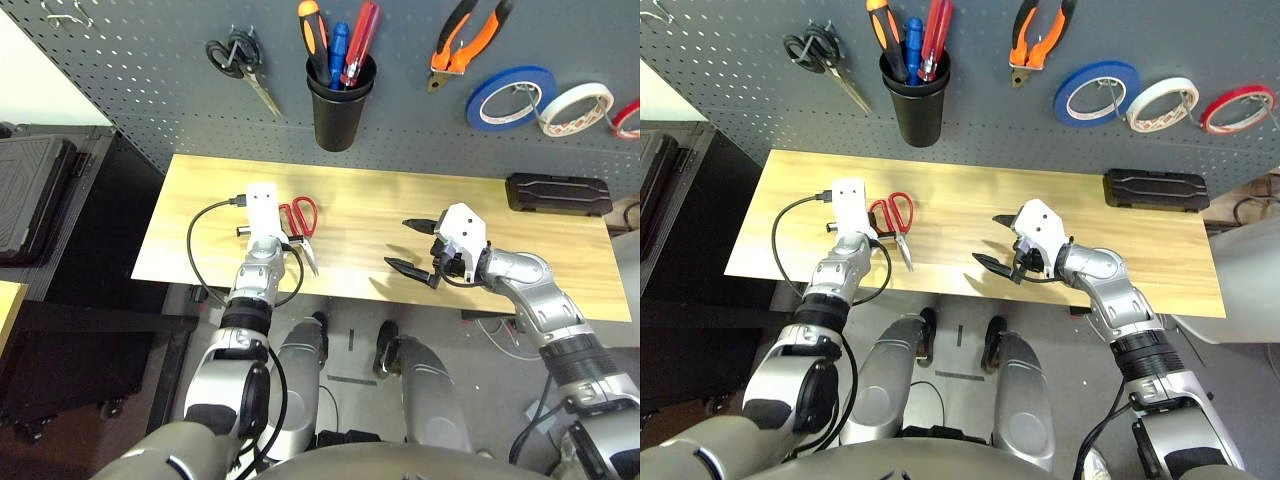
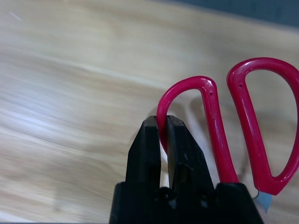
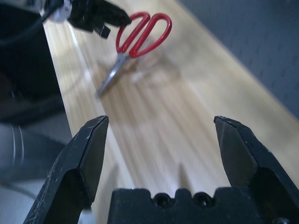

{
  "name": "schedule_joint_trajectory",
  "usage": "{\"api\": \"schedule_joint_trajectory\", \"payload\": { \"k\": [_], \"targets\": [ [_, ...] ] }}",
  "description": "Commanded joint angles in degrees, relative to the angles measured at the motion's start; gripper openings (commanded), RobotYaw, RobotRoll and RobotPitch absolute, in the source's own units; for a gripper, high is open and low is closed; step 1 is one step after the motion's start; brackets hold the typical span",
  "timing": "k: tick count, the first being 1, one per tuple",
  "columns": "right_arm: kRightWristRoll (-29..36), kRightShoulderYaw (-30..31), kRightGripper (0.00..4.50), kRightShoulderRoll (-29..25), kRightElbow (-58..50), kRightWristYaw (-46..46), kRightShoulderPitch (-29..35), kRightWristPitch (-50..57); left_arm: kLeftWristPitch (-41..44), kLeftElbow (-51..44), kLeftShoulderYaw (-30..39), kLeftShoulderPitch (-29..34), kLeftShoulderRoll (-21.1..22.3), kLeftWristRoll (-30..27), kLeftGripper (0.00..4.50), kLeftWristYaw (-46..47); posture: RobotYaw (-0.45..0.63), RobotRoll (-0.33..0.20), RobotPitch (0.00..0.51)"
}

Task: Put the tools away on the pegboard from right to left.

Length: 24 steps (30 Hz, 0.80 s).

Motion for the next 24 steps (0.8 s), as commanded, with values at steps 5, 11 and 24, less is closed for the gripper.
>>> {"api": "schedule_joint_trajectory", "payload": {
  "k": [5, 11, 24],
  "targets": [
    [10.70, -6.71, 4.50, 1.97, -1.18, 6.32, 0.54, -5.25, 3.59, -15.28, 1.57, 6.39, -0.63, -2.46, 0.03, -0.30, 0.34, 0.000, 0.216],
    [16.43, -10.36, 4.50, 2.01, -2.36, 11.02, 0.08, -7.24, 3.66, -22.67, 3.29, 7.75, 0.30, -4.22, 0.03, -1.41, 0.36, 0.000, 0.204],
    [20.22, -13.68, 4.50, 2.50, -6.92, 11.78, -1.92, -8.12, 2.81, -25.97, 7.47, 3.35, 3.67, -7.71, 0.03, -2.65, 0.33, 0.000, 0.192]
  ]
}}
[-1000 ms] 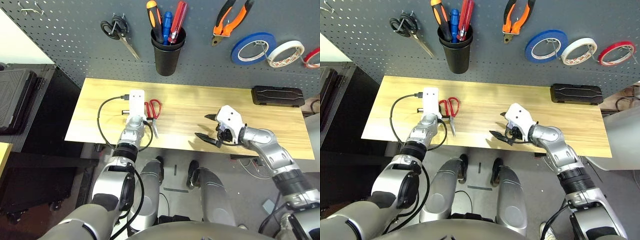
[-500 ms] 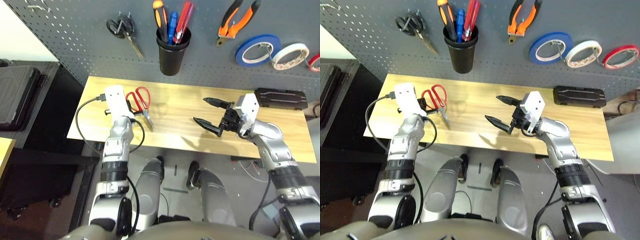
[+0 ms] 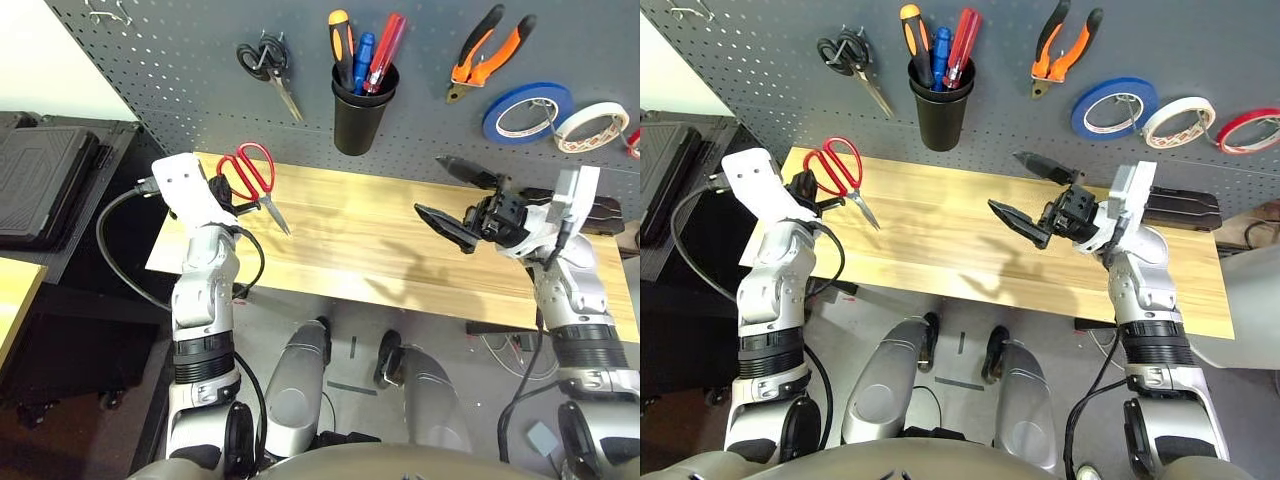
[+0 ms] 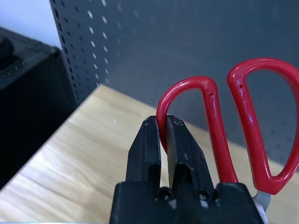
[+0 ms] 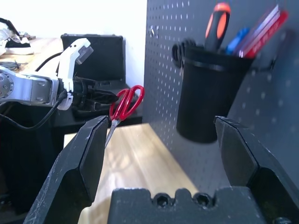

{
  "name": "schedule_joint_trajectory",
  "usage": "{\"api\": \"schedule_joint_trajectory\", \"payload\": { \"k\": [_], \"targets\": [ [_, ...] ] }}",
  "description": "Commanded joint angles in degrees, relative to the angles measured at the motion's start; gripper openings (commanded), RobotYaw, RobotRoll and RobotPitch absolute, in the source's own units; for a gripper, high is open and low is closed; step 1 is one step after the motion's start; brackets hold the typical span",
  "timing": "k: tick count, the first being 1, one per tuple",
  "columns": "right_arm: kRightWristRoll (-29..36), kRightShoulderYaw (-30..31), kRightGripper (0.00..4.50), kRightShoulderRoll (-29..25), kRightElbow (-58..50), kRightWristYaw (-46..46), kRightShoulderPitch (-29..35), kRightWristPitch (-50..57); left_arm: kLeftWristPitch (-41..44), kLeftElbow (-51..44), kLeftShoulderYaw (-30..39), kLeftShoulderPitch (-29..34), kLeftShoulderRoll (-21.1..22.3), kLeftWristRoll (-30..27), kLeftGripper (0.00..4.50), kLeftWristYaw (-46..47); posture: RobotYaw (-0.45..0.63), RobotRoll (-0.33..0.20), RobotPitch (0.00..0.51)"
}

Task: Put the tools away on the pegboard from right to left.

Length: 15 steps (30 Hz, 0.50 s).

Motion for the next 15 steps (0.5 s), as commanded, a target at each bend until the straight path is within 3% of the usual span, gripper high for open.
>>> {"api": "schedule_joint_trajectory", "payload": {
  "k": [1, 15],
  "targets": [
    [0.64, -1.08, 4.50, 0.28, -1.80, -0.26, 0.51, -0.95, -0.41, -1.40, 0.95, -0.65, 0.58, -1.37, 0.03, -0.61, 0.33, 0.000, 0.192],
    [1.99, -2.01, 4.50, 0.59, -6.12, -2.98, -0.02, -0.91, 0.52, -2.27, 2.20, -7.96, 3.02, -5.46, 0.03, -1.85, 0.28, 0.000, 0.177]
  ]
}}
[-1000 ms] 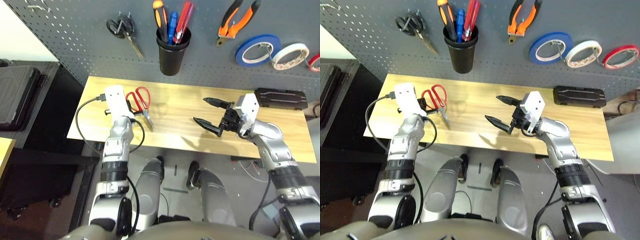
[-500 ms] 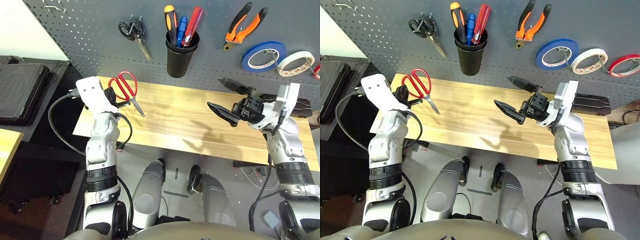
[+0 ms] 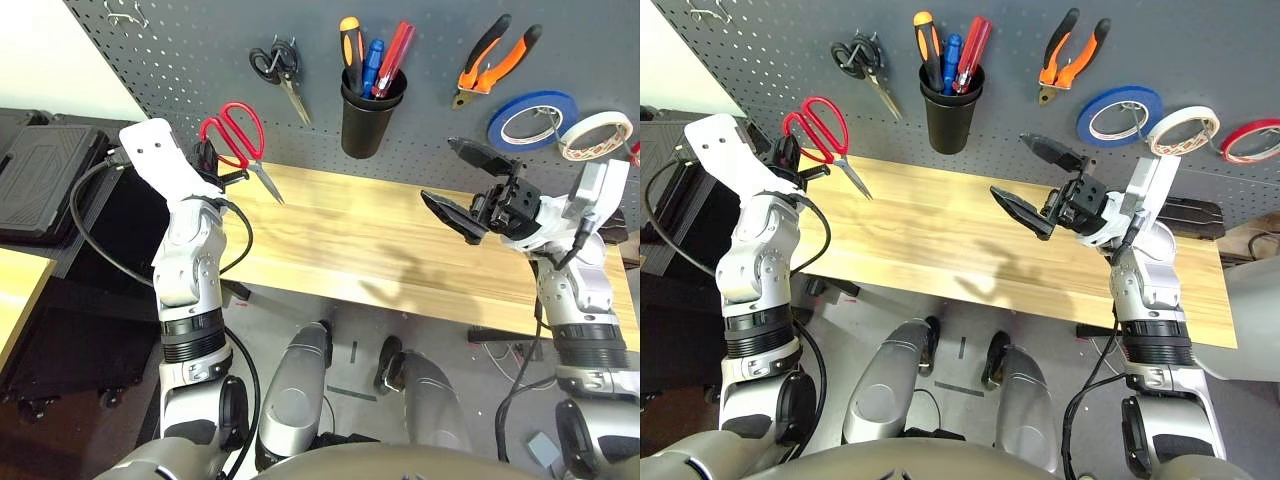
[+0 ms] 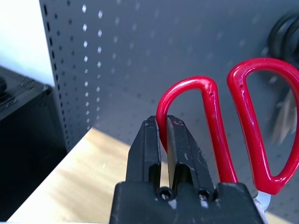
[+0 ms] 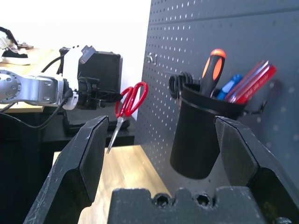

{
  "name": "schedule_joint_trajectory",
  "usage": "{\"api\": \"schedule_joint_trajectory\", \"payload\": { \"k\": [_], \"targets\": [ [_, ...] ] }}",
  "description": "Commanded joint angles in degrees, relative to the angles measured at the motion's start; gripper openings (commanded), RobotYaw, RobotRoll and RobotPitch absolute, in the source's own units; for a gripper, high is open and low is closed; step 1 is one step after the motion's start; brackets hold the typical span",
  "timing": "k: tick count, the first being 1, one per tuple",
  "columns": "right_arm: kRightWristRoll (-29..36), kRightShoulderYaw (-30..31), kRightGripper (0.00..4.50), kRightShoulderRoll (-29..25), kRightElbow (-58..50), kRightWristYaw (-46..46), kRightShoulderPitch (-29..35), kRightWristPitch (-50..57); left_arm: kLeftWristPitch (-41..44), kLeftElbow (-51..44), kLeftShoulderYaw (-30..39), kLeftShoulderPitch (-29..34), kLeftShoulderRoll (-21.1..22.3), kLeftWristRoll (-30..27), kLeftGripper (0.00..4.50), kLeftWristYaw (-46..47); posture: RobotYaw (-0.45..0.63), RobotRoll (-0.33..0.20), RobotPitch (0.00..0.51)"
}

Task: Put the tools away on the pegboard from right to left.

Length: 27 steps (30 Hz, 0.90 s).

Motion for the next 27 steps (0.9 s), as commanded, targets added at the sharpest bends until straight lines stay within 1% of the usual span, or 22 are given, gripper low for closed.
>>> {"api": "schedule_joint_trajectory", "payload": {
  "k": [1, 13, 27],
  "targets": [
    [0.68, -1.23, 4.50, -0.01, -1.83, -0.74, 0.11, -0.31, 0.49, -1.85, 0.51, -1.66, 0.44, -2.00, 0.03, -0.98, 0.28, 0.000, 0.177],
    [0.89, -0.87, 4.50, -0.05, -2.81, -2.37, 0.36, 0.39, 0.19, -4.00, 0.87, -1.93, 1.19, -5.11, 0.03, -2.28, 0.27, 0.000, 0.178],
    [-0.03, 0.11, 4.50, 0.74, -2.51, -2.92, 0.30, 0.00, 0.30, -6.25, 0.05, -2.58, 0.76, -8.45, 0.03, -3.57, 0.28, 0.000, 0.185]
  ]
}}
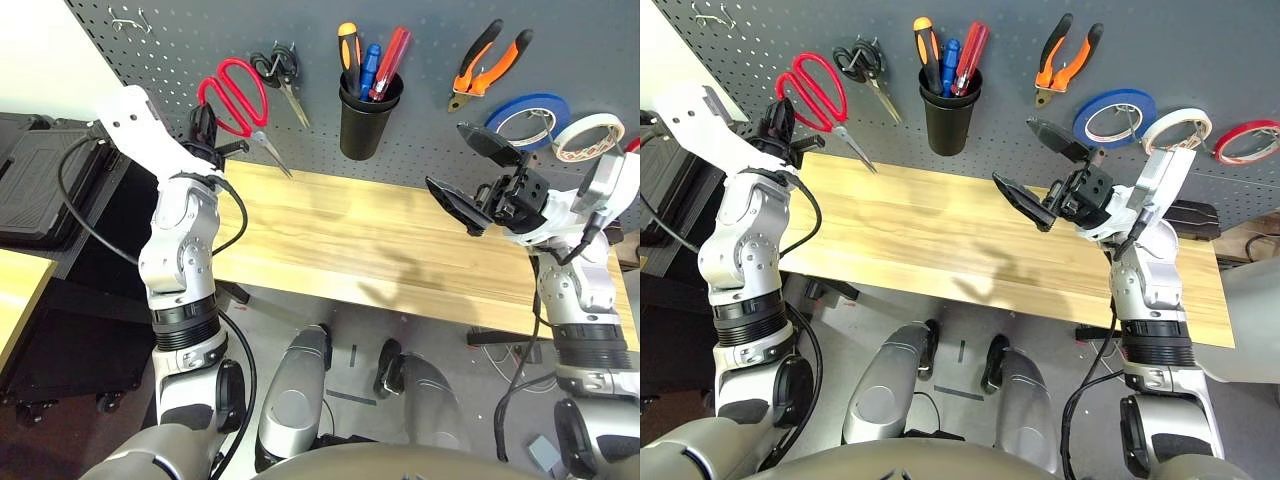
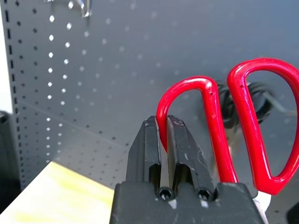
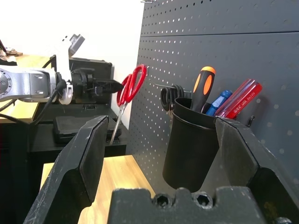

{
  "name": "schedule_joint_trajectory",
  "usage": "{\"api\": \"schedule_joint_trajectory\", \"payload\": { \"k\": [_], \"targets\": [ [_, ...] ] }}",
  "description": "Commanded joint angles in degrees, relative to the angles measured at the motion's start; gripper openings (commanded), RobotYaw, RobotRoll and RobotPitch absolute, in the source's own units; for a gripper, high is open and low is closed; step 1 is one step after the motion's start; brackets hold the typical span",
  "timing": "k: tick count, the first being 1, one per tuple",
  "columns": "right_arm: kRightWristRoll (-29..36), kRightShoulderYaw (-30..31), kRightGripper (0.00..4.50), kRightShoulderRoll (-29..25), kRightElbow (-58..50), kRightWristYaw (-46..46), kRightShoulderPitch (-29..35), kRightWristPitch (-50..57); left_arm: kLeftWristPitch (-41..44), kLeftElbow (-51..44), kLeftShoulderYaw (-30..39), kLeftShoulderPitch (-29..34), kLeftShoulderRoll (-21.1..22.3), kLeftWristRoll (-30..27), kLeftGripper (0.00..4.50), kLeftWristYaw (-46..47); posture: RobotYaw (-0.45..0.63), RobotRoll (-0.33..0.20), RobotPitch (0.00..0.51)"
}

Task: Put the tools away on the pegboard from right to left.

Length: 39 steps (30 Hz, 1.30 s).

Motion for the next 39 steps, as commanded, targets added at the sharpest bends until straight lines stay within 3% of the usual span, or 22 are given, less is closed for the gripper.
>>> {"api": "schedule_joint_trajectory", "payload": {
  "k": [1, 18, 39],
  "targets": [
    [-0.49, 0.13, 4.50, 0.24, -0.57, 0.00, 0.30, -0.20, 0.07, -2.02, -0.72, -0.40, -0.09, -1.31, 0.03, -0.90, 0.28, 0.000, 0.185],
    [-2.14, 0.82, 4.50, 1.65, -0.27, -0.76, -0.12, -0.44, -1.82, 10.06, -3.47, -7.52, 1.46, 2.01, 0.03, -1.55, 0.26, 0.000, 0.180],
    [-3.23, 1.32, 4.50, 2.21, -0.30, -1.80, -0.02, -0.74, -4.60, 17.78, -3.03, -8.57, 2.21, 3.62, 0.03, -1.37, 0.25, 0.000, 0.173]
  ]
}}
